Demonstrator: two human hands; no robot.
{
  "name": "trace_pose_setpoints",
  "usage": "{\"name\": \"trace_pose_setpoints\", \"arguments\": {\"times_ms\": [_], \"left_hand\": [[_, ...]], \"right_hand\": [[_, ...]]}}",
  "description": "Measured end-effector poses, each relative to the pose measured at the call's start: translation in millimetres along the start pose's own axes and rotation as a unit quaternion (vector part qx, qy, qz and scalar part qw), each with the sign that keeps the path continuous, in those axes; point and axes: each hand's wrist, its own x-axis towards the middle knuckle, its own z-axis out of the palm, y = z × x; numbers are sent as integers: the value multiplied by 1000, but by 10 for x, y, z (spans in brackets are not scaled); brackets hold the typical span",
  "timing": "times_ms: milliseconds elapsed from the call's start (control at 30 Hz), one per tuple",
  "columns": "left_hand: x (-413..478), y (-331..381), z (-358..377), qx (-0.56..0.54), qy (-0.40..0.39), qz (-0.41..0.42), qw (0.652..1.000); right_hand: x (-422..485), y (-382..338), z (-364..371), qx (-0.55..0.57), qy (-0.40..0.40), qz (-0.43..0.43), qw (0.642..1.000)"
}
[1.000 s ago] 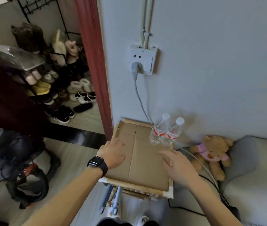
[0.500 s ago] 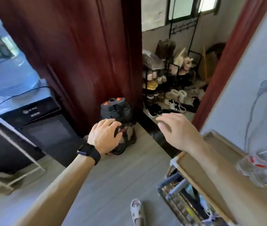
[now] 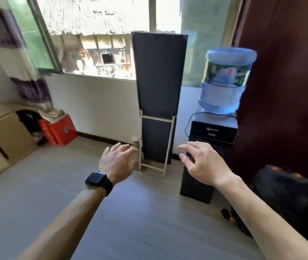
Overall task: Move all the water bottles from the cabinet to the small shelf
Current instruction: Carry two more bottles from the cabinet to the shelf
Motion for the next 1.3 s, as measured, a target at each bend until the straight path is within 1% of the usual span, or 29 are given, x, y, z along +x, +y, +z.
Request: {"name": "trace_pose_setpoints", "arguments": {"times_ms": [133,267,433,567,767,933,1167,1300], "left_hand": [[-198,-1412,-156,26,0,-86,996],[-465,-2636,-383,31,9,-193,981],[-838,-3792,-653,63,19,-278,958],[-1135,-4513,-786,70,14,-340,938],[-1250,-5599,-1014,103,39,-386,916],[-1018,-6642,-1148,119,74,-405,904],[-587,-8089,-1394,138,79,-435,886],[-426,-8873,-1365,130,75,-448,881]], "right_hand": [[810,-1107,588,19,-15,-73,997],[1398,-2139,1165,18,-58,-145,988],[1981,-3332,1636,28,-88,-219,971],[2399,-4164,1962,34,-94,-281,955],[3072,-5254,2562,49,-90,-346,933],[3792,-6074,3090,80,-90,-380,917],[4949,-7204,3672,97,-94,-395,909],[5465,-7758,4036,94,-106,-402,905]]}}
